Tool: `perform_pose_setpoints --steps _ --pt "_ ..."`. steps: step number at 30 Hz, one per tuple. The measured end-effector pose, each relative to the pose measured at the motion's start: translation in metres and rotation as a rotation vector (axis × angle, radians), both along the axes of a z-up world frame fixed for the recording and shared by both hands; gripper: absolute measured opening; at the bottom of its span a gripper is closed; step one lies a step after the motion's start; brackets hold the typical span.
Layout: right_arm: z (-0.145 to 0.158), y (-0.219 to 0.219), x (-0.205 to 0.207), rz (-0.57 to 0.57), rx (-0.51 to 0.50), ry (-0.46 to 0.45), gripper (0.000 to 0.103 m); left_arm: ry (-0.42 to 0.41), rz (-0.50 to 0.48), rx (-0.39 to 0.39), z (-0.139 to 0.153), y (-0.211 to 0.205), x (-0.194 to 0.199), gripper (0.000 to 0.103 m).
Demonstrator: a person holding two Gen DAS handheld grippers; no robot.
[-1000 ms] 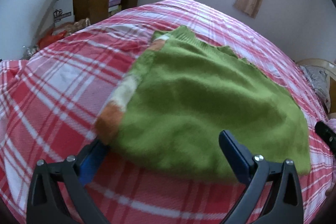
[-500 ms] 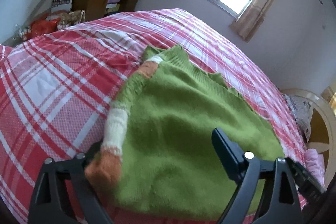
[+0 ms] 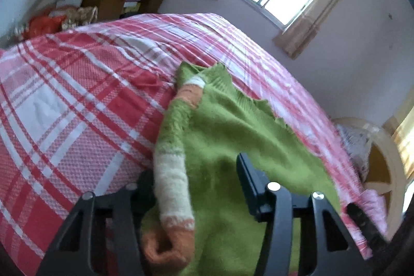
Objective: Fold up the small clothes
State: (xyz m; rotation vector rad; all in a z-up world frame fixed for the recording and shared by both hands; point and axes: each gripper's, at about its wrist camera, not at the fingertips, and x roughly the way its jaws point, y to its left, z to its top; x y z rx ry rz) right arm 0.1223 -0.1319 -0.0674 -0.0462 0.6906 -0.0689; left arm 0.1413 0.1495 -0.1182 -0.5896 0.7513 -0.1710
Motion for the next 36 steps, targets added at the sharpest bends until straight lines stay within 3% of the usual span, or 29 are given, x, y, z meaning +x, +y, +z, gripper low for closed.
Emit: perform_pose_setpoints --steps 2,4,8,11,17,20,22,29,36 --pt "-0.003 0.003 0.006 0.021 0.014 0.015 0.086 0.015 0.013 -0.032 0.000 0.005 0.007 0.056" --pt "-0.007 0.003 0.013 0.023 0.041 0.035 0.086 0.022 0.019 -0.058 0.001 0.006 0.017 0.066" --pt "-0.008 0.001 0.017 0.065 0.142 0.038 0.086 0.023 0.011 -0.020 0.003 -0.004 0.027 0.066" --pt "-0.005 -0.003 0.011 0.137 0.250 -0.011 0.086 -0.004 -0.008 0.027 0.007 -0.011 0.022 0.065" --pt "0.002 -0.015 -0.006 0.268 0.439 -0.187 0.088 -0.002 -0.012 0.010 0.002 -0.006 0.022 0.065" --pt "0.002 -0.019 -0.004 0.275 0.490 -0.193 0.098 -0.001 -0.013 0.026 0.003 -0.009 0.024 0.065" --pt "0.002 -0.023 -0.001 0.261 0.509 -0.187 0.099 -0.002 -0.018 0.038 0.003 -0.010 0.025 0.065" --pt "-0.002 -0.021 0.012 0.204 0.435 -0.113 0.102 -0.001 -0.024 0.024 0.002 -0.010 0.027 0.070" --pt "-0.015 0.003 0.043 0.093 0.071 -0.029 0.102 0.005 -0.018 0.007 0.004 -0.012 0.030 0.074"
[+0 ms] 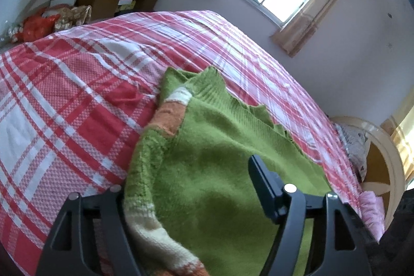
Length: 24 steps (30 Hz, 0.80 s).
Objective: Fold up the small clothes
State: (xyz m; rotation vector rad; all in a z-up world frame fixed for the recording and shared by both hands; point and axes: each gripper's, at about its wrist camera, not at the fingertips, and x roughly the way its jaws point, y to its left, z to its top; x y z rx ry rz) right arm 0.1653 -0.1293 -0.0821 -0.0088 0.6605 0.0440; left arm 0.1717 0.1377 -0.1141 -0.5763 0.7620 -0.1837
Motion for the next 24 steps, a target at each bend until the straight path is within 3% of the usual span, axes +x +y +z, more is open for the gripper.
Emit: perform_pose_setpoints --steps 2,4,6,7,9,12,17,21,24 --pt "-0.005 0.005 0.007 -0.012 -0.045 0.013 0.102 0.001 0.005 -0.023 0.000 0.003 -0.001 0.073" --pt "-0.013 0.008 0.015 -0.020 -0.072 0.056 0.102 -0.004 0.015 -0.020 0.001 0.004 -0.002 0.064" --pt "-0.024 0.010 0.021 -0.015 -0.083 0.107 0.102 -0.008 0.022 0.028 0.002 0.004 -0.001 0.033" --pt "-0.032 0.011 0.024 -0.011 -0.089 0.139 0.102 -0.003 0.021 0.043 0.002 0.005 0.000 0.024" --pt "-0.046 0.014 0.028 -0.013 -0.122 0.190 0.102 -0.006 0.009 0.016 0.002 0.008 0.000 0.021" --pt "-0.054 0.021 0.024 -0.009 -0.196 0.168 0.102 -0.024 0.005 -0.010 0.008 0.012 -0.002 0.019" --pt "-0.054 0.019 0.024 -0.010 -0.190 0.169 0.102 0.005 0.024 0.006 0.009 0.010 0.000 0.020" --pt "-0.053 0.021 0.023 -0.009 -0.191 0.165 0.102 0.067 0.058 -0.014 -0.006 0.017 -0.003 0.039" --pt "-0.053 0.022 0.024 -0.009 -0.190 0.161 0.102 0.040 0.052 -0.024 -0.008 0.016 -0.013 0.041"
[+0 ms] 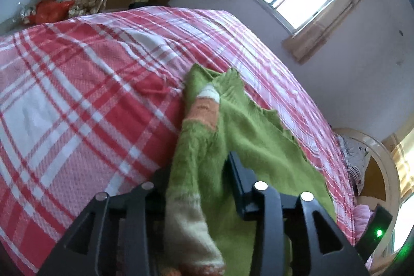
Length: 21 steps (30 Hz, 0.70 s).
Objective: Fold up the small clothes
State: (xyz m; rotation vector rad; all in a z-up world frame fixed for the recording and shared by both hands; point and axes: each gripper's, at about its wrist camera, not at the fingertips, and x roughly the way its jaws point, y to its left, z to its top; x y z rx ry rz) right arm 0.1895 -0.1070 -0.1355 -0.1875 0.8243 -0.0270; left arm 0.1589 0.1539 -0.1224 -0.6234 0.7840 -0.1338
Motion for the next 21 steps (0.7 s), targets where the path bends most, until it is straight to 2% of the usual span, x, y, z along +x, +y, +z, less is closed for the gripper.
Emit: perform_pose_setpoints --steps 2,5,7,10,15,18,21 --pt "0.000 0.001 0.000 -0.001 -0.003 -0.001 0.102 -0.005 -0.005 0.023 0.001 -0.004 0.002 0.041" --pt "0.000 0.000 0.001 0.000 -0.001 -0.002 0.102 -0.003 0.001 -0.013 0.001 -0.004 0.012 0.042" --pt "0.000 0.001 0.001 0.000 0.000 -0.003 0.102 -0.001 -0.003 -0.025 0.001 -0.005 0.017 0.035" --pt "0.000 0.000 0.001 0.000 0.002 -0.004 0.102 -0.023 -0.015 0.005 0.004 -0.008 0.015 0.022" --pt "0.000 0.000 0.002 0.001 0.005 -0.005 0.102 -0.031 -0.010 0.028 0.010 -0.010 0.012 0.020" --pt "0.000 0.000 0.002 0.000 0.008 -0.005 0.102 -0.058 -0.028 0.081 0.024 -0.020 0.012 0.019" --pt "0.001 0.000 0.000 0.001 0.016 -0.010 0.102 -0.098 -0.065 0.171 0.044 -0.038 0.010 0.018"
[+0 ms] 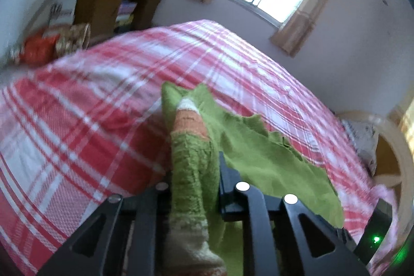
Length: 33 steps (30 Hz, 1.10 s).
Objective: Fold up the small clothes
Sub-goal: 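Fold the held sleeve onto the bundle with the left gripper and release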
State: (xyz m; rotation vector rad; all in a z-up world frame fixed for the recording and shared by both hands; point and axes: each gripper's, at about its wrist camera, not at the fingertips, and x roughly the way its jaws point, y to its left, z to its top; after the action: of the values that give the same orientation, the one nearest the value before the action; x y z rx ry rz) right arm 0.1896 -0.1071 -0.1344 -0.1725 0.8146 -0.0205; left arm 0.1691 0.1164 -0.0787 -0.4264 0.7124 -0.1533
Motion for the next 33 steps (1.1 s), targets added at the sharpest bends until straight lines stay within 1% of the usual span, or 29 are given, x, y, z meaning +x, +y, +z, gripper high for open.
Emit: perform_pose_setpoints --steps 3,5,8,10,12,14,17,18,23,26,27,29,30,31,33 --pt "0.007 -0.009 -0.007 -0.006 0.055 -0.028 0.102 -0.040 -0.049 0.080 0.016 -0.021 -0.004 0.017" --pt "0.014 -0.020 -0.016 -0.037 0.087 -0.061 0.102 -0.073 -0.101 0.141 0.025 -0.043 -0.010 0.016" --pt "0.024 -0.036 -0.027 -0.081 0.066 -0.098 0.102 -0.108 -0.174 0.224 0.029 -0.073 -0.016 0.015" --pt "0.030 -0.050 -0.033 -0.121 0.048 -0.107 0.102 -0.114 -0.229 0.264 0.024 -0.098 -0.018 0.014" --pt "0.033 -0.068 -0.037 -0.155 0.077 -0.101 0.102 -0.095 -0.264 0.276 0.014 -0.114 -0.018 0.014" --pt "0.035 -0.085 -0.041 -0.188 0.132 -0.097 0.102 -0.071 -0.278 0.288 0.003 -0.123 -0.016 0.014" --pt "0.037 -0.105 -0.044 -0.219 0.217 -0.090 0.102 -0.044 -0.288 0.304 -0.006 -0.131 -0.014 0.014" --pt "0.039 -0.109 -0.043 -0.217 0.244 -0.091 0.102 -0.045 -0.289 0.319 -0.007 -0.134 -0.015 0.014" --pt "0.049 -0.101 -0.039 -0.161 0.291 -0.107 0.102 -0.065 -0.311 0.364 -0.015 -0.141 -0.019 0.014" --pt "0.058 -0.093 -0.033 -0.115 0.308 -0.123 0.102 -0.068 -0.316 0.330 -0.011 -0.137 -0.019 0.019" --pt "0.059 -0.090 -0.030 -0.091 0.324 -0.118 0.102 -0.067 -0.324 0.313 -0.010 -0.134 -0.020 0.022" --pt "0.060 -0.090 -0.024 -0.065 0.382 -0.098 0.102 -0.076 -0.350 0.272 -0.004 -0.126 -0.026 0.032" --pt "0.061 -0.092 -0.022 -0.066 0.407 -0.093 0.102 -0.086 -0.366 0.245 0.002 -0.120 -0.033 0.046" --pt "0.062 -0.094 -0.022 -0.072 0.416 -0.093 0.102 -0.097 -0.377 0.231 0.007 -0.113 -0.040 0.067" --pt "0.063 -0.095 -0.026 -0.078 0.421 -0.098 0.102 -0.126 -0.375 0.227 0.016 -0.097 -0.058 0.090"
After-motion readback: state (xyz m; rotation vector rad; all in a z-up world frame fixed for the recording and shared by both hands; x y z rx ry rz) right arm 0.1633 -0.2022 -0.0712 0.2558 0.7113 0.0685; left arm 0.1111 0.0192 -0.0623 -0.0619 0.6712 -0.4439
